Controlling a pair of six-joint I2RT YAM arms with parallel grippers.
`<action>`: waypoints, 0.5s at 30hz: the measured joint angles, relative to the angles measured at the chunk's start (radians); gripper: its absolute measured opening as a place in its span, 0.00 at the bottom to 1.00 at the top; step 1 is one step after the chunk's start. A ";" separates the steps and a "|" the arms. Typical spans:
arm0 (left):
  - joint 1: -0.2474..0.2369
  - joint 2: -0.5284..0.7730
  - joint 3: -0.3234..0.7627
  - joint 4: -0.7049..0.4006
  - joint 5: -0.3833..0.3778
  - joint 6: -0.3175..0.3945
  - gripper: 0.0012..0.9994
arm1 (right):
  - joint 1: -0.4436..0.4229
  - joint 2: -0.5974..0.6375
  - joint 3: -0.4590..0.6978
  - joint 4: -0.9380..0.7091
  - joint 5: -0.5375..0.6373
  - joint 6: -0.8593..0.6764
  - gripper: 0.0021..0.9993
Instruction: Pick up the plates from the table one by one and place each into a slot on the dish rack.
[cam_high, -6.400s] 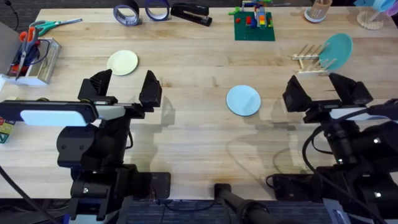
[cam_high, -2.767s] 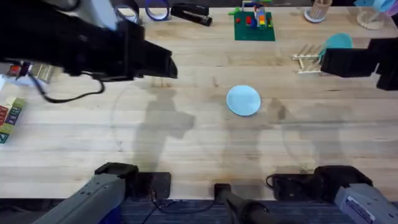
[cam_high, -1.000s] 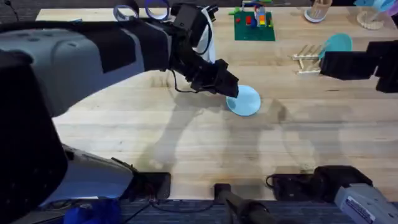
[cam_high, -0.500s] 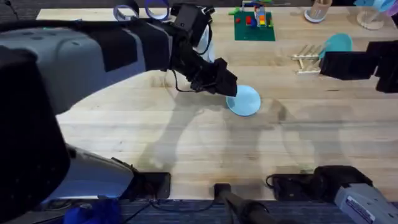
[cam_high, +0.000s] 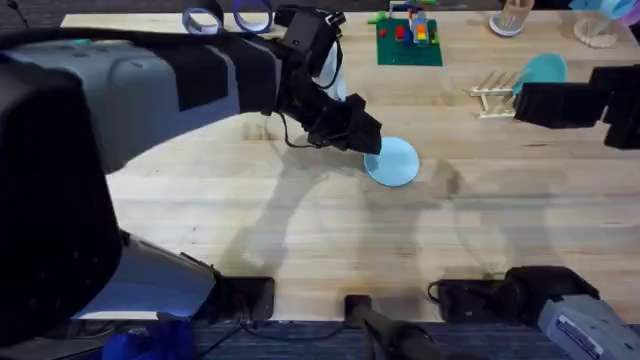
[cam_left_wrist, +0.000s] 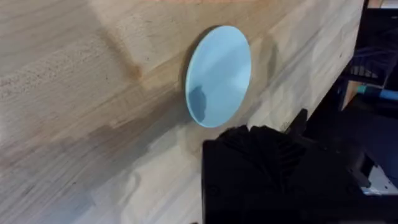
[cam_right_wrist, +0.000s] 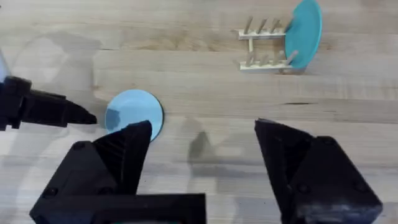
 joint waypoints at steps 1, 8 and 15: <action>0.000 0.000 0.000 0.000 -0.002 0.000 0.04 | 0.000 0.000 0.000 0.000 0.000 0.000 1.00; 0.000 0.000 0.000 0.029 -0.016 -0.014 0.04 | 0.000 0.000 0.000 0.000 0.000 0.000 1.00; 0.000 0.008 0.000 0.037 -0.021 -0.038 0.04 | 0.000 0.000 0.000 0.000 0.000 0.000 1.00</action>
